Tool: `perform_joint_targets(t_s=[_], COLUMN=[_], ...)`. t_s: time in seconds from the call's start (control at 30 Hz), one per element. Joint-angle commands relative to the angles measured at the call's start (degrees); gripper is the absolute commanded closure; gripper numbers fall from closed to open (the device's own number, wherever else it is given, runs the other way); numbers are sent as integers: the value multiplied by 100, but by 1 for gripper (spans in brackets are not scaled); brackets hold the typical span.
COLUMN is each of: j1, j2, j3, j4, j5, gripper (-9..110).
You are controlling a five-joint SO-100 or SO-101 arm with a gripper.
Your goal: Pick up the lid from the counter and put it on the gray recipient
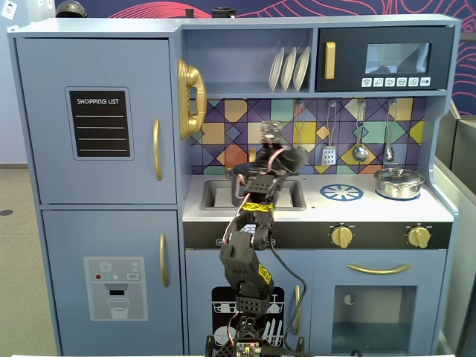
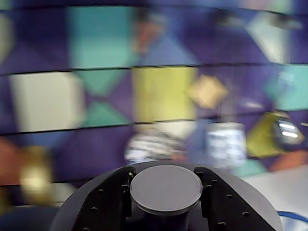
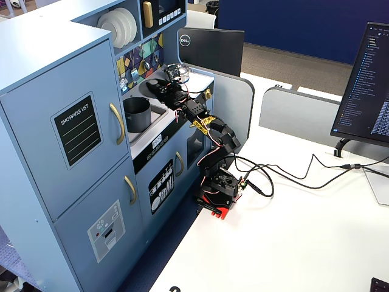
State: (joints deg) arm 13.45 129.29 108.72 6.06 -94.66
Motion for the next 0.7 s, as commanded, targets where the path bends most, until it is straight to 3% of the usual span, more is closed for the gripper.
perform_joint_targets(t_s=[0.0,0.67], j1=[-492,-1151], j2=[536,-334], j3=[-141,316], j4=[105,-677], j5=[44,141], gripper=[102,102])
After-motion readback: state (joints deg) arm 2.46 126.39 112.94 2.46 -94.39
